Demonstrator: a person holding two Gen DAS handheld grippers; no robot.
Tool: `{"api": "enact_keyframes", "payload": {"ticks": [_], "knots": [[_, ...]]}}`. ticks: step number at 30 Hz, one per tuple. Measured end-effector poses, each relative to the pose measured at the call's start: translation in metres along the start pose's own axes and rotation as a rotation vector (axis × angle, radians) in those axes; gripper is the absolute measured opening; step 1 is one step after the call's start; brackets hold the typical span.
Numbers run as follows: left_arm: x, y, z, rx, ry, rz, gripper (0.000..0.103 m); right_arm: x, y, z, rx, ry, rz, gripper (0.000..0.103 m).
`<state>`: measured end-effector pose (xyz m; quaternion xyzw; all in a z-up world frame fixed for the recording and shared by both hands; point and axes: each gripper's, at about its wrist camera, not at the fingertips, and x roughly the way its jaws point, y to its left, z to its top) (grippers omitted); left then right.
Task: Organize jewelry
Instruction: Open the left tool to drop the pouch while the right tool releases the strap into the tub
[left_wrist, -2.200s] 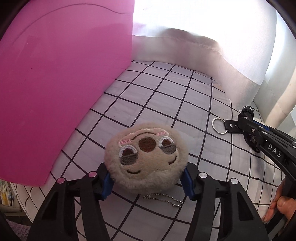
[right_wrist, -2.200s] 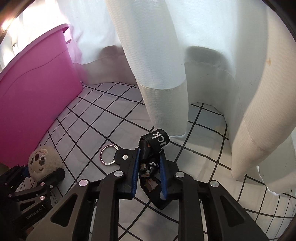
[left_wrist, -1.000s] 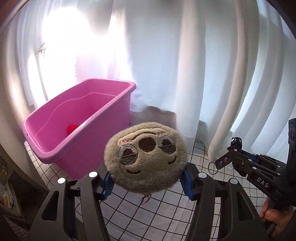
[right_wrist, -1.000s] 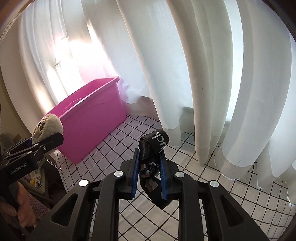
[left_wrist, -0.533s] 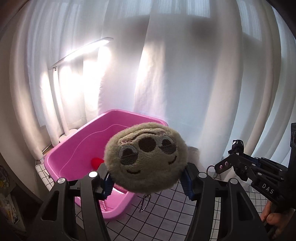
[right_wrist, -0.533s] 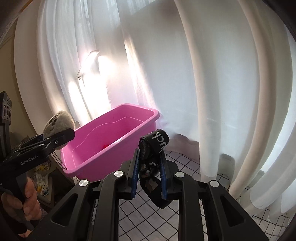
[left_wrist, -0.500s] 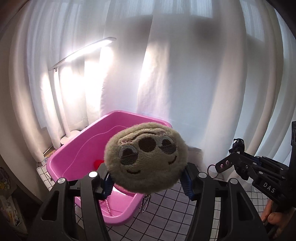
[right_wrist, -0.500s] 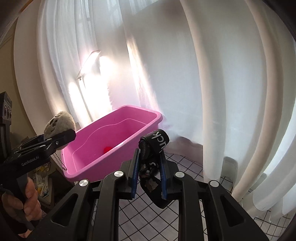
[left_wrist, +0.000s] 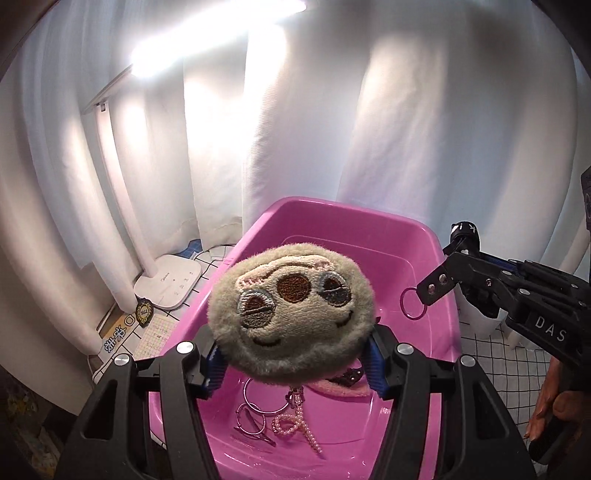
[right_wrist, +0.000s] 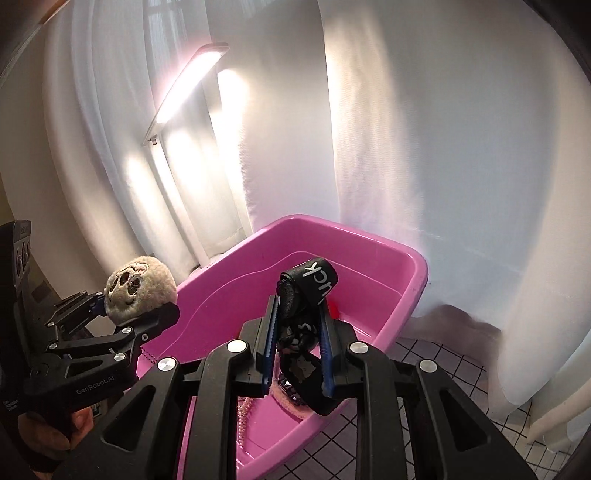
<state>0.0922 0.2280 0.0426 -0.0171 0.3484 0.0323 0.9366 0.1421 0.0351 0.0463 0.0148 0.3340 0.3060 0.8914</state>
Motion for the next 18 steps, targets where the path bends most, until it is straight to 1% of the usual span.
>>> {"api": "enact_keyframes", "payload": {"ticks": [6,10,13,18], "knots": [[0.031,0.015,-0.002,-0.026,0.112,-0.012,0.060,0.047,0.009,0.001,-0.017,0.136,0.003,0.020],[0.043,0.017,-0.009,-0.042,0.161,0.009,0.060,0.072,0.010,0.002,-0.019,0.224,0.007,0.020],[0.050,0.019,-0.014,-0.061,0.207,0.017,0.062,0.085,0.011,0.003,-0.019,0.267,0.000,0.020],[0.057,0.023,-0.019,-0.085,0.258,0.039,0.062,0.099,0.010,0.004,-0.024,0.307,-0.007,0.020]]}}
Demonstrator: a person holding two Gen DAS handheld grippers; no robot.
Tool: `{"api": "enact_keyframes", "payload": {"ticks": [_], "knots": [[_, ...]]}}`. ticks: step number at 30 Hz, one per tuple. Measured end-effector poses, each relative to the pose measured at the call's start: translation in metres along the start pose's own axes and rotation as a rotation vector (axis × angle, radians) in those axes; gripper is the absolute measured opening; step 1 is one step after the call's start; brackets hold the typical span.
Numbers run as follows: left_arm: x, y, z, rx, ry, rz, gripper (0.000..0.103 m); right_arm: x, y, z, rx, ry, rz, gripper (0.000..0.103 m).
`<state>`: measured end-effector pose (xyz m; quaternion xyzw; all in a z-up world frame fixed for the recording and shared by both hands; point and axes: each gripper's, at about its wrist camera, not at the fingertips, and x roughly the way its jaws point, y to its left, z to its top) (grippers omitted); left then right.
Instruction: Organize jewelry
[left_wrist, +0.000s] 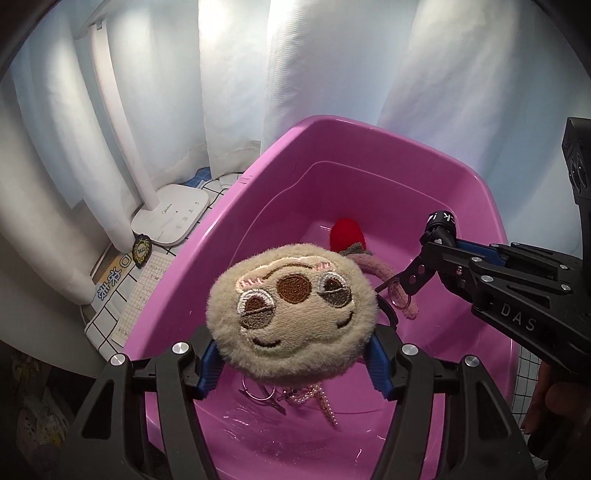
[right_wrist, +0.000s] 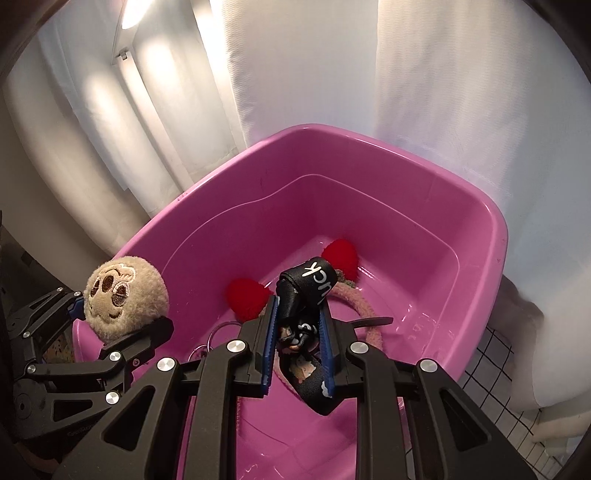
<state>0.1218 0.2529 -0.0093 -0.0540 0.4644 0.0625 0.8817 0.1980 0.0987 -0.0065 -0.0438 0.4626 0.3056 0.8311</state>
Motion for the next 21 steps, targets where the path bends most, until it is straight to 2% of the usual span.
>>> {"api": "enact_keyframes", "payload": {"ticks": [3,5,6,7,8,9,10,16,21], "knots": [[0.004,0.002,-0.001,-0.018,0.029,0.007,0.063,0.007,-0.001,0.003,-0.006,0.024,-0.011,0.020],[0.005,0.003,-0.002,-0.028,0.041,0.013,0.066,0.011,-0.001,0.005,-0.014,0.033,-0.028,0.027],[0.005,0.003,-0.002,-0.032,0.039,0.017,0.068,0.012,-0.002,0.006,-0.014,0.031,-0.038,0.039],[0.004,0.003,-0.002,-0.034,0.040,0.022,0.076,0.012,-0.003,0.007,-0.009,0.031,-0.043,0.058],[0.003,0.003,-0.002,-0.038,0.040,0.025,0.081,0.012,-0.005,0.008,0.002,0.032,-0.045,0.067],[0.001,0.003,-0.002,-0.043,0.038,0.030,0.094,0.010,-0.008,0.009,0.016,0.026,-0.043,0.069],[0.000,0.004,-0.002,-0.052,0.034,0.033,0.097,0.009,-0.010,0.010,0.028,0.021,-0.047,0.069],[-0.004,0.006,-0.005,-0.080,0.059,0.058,0.097,0.003,-0.014,0.007,0.043,0.014,-0.055,0.070],[-0.010,0.006,-0.007,-0.084,0.047,0.077,0.097,-0.001,-0.016,0.004,0.050,0.015,-0.053,0.070]]}}
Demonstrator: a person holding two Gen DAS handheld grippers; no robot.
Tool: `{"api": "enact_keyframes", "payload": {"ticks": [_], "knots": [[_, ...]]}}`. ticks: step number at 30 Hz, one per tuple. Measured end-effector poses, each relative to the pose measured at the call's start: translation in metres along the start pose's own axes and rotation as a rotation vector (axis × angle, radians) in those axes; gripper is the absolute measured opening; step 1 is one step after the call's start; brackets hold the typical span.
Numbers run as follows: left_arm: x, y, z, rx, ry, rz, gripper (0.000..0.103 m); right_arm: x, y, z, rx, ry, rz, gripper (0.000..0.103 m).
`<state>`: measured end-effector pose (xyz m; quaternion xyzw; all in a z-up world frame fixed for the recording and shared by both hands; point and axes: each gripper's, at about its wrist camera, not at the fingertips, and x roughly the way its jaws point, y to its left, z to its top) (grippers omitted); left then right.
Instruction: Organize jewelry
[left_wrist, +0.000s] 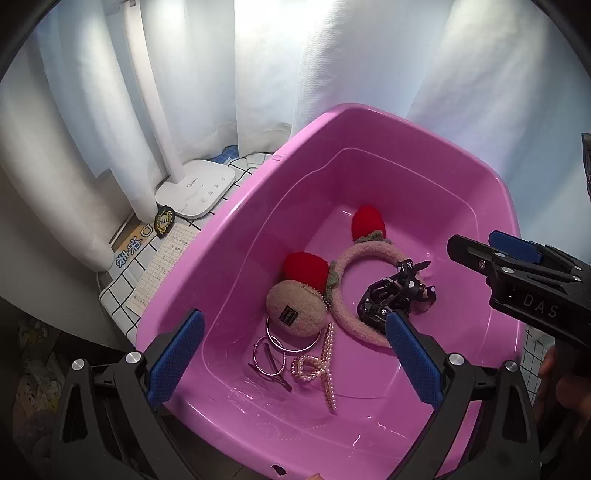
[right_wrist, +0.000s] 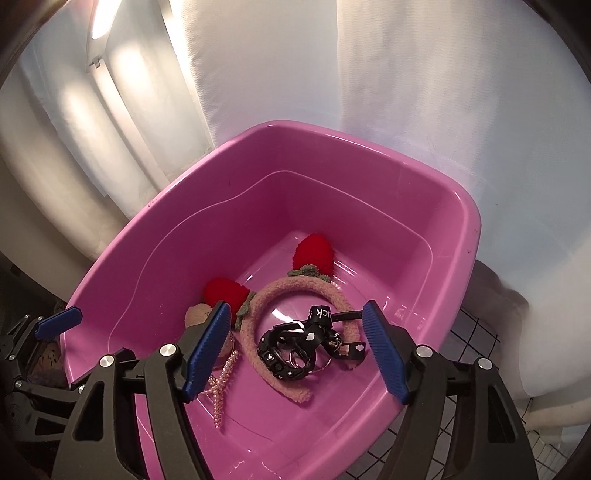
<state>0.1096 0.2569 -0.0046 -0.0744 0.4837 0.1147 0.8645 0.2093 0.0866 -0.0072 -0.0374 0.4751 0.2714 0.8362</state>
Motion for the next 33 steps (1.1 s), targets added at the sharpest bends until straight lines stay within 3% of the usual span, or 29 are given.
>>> {"api": "enact_keyframes", "payload": {"ticks": [33], "knots": [[-0.011,0.006,0.001,-0.015,-0.012,0.041,0.097,-0.026,0.012,-0.012,-0.055,-0.046,-0.049,0.071]]}}
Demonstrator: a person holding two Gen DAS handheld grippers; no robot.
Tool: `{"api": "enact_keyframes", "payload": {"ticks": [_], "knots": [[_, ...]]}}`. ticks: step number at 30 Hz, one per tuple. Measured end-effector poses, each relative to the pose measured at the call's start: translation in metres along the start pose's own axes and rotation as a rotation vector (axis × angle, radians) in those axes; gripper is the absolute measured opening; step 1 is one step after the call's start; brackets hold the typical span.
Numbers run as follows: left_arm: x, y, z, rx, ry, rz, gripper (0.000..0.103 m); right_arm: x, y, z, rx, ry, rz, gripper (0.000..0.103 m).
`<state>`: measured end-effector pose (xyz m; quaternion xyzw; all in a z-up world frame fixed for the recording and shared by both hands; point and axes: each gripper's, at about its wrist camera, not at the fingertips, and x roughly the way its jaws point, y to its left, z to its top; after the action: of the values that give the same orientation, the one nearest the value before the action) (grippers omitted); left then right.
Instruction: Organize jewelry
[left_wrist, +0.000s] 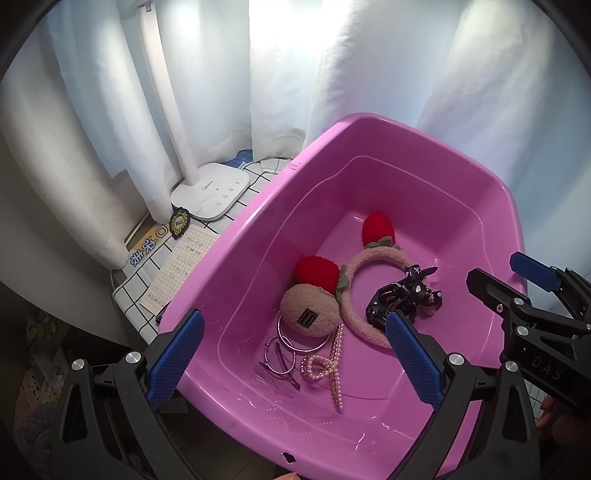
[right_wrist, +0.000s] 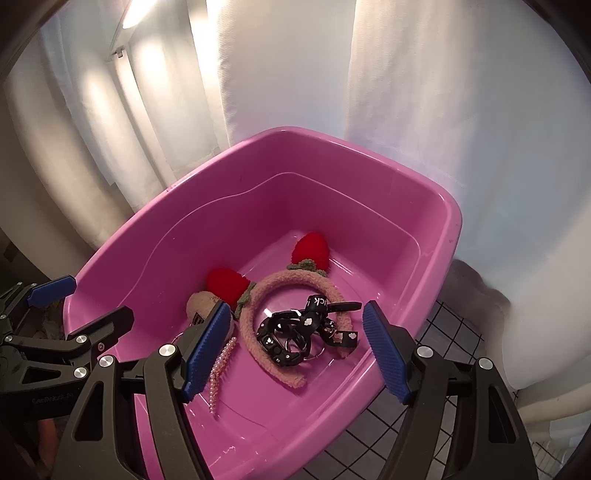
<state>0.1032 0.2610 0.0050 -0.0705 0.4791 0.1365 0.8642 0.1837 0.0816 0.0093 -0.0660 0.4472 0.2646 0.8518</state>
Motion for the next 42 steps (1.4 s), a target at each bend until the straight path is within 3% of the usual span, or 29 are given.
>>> {"api": "enact_keyframes", "payload": {"ticks": [42], "knots": [[0.0011,0.0053,-0.0034,-0.029,0.009,-0.004,0.097,-0.0008,0.0018,0.0015,0.000,0.002,-0.001,0.071]]}}
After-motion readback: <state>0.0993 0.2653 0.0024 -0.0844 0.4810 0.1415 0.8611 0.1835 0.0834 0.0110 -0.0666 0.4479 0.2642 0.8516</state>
